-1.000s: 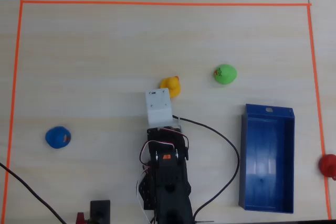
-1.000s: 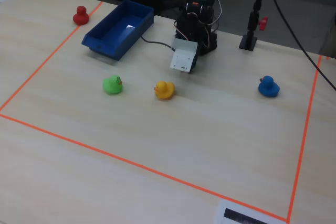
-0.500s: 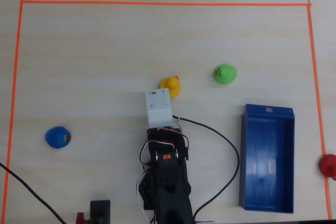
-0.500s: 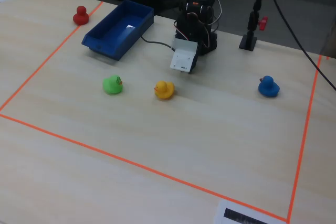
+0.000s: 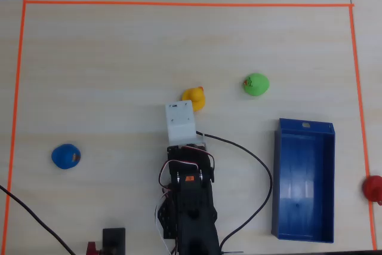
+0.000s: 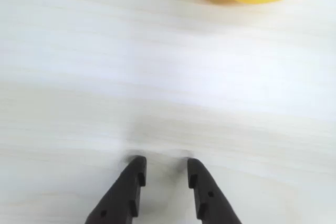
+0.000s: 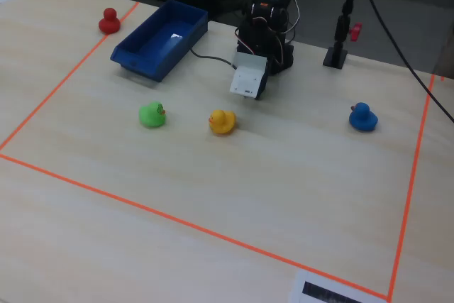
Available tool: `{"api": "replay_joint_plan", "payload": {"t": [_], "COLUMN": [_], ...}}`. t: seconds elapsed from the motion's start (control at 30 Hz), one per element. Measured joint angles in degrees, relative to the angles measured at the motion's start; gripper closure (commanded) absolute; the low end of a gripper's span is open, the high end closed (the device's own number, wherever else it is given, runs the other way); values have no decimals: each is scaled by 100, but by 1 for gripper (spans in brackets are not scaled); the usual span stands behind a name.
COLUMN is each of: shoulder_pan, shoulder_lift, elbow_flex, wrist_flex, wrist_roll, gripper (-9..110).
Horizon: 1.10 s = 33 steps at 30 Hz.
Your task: Grasp green duck and put it into box.
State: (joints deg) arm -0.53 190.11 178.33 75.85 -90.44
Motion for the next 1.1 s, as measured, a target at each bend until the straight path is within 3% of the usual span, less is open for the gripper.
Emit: {"api": "replay_joint_plan", "payload": {"t": [0.5, 0.7, 1.1], "shoulder_pan": [229, 598, 1257], "shoulder_lift": [-26, -1239, -5212], "elbow_flex": [0, -545, -4298], "wrist_flex": [-123, -1793, -4131], "wrist_roll": [-343, 18, 1169], "gripper": [100, 98, 88]}}
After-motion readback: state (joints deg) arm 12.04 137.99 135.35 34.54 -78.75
